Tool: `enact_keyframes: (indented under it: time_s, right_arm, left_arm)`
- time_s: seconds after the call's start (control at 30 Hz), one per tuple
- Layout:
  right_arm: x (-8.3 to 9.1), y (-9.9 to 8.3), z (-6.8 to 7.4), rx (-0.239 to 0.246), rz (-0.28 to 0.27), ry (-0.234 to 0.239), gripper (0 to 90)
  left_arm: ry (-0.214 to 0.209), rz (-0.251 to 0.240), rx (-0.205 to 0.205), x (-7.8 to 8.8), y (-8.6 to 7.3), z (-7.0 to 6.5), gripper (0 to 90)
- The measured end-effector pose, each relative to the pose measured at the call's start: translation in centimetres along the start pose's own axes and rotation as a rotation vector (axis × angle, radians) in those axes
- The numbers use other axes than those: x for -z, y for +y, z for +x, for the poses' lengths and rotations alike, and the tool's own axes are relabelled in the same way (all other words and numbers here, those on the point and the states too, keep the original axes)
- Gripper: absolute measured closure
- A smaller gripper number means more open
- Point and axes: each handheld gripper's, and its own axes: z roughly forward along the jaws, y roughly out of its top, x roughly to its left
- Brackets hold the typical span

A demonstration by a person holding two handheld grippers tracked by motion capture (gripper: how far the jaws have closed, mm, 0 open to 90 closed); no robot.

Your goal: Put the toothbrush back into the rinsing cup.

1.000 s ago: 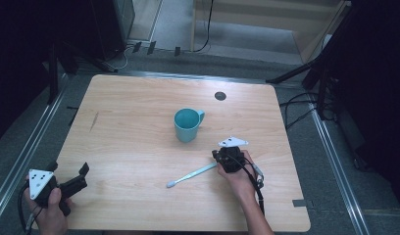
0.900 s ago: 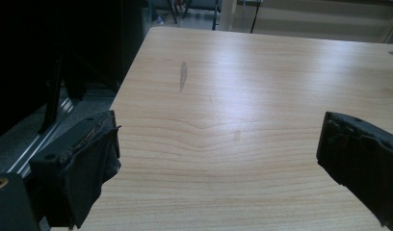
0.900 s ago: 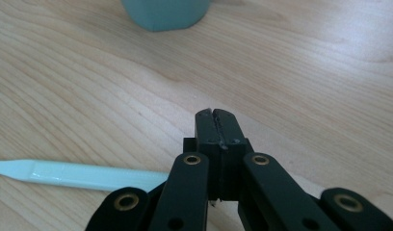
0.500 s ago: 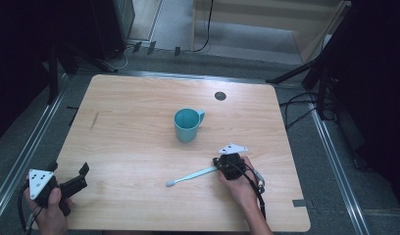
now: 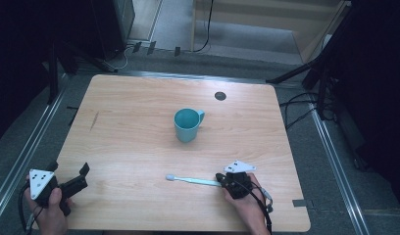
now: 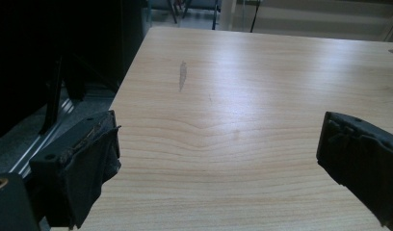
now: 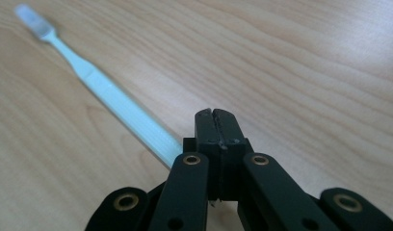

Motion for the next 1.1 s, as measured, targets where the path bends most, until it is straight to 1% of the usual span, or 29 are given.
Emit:
enact_keyframes:
  time_s: [0.13,0.3,0.53,0.6,0.73,0.77,0.87,1.0,1.03,1.07,1.1]
  right_arm:
    - [0.5,-0.6,0.5,0.001,-0.004,0.011,90.0]
    - [1.3,-1.6,1.5,0.007,-0.007,0.030,90.0]
    - [2.0,-2.2,2.4,0.015,-0.011,0.051,90.0]
    - [2.1,-2.5,2.9,0.021,-0.008,0.060,90.0]
    - [2.3,-2.7,3.3,0.029,-0.006,0.070,90.0]
    - [2.3,-2.8,3.7,0.036,-0.002,0.081,90.0]
    - [2.3,-2.7,3.9,0.050,0.005,0.085,90.0]
    - [2.4,-2.3,3.8,0.053,0.013,0.088,90.0]
    - [2.4,-2.0,3.8,0.061,0.018,0.088,87.8]
    - [2.4,-1.7,3.8,0.065,0.024,0.073,83.8]
    - [2.5,-1.0,3.9,0.076,0.036,0.062,78.9]
  left_arm:
    - [0.000,-0.001,0.002,0.0,0.0,0.0,1.4]
    - [-0.001,-0.001,0.003,0.0,0.0,0.0,1.4]
    - [-0.001,-0.001,0.003,0.0,0.0,0.0,1.4]
    - [-0.001,0.000,0.002,0.0,0.0,0.0,1.4]
    - [-0.001,-0.001,0.004,0.0,0.0,0.0,1.4]
    - [-0.002,-0.001,0.004,0.0,0.0,0.0,1.4]
    - [-0.002,0.000,0.004,0.0,0.0,0.0,1.4]
    - [-0.005,0.001,0.007,0.0,0.0,0.1,1.4]
    - [-0.005,0.001,0.007,0.0,0.0,0.1,1.4]
    - [-0.005,0.001,0.008,0.0,0.0,0.1,1.4]
    - [-0.004,0.001,0.007,0.0,0.0,0.1,1.4]
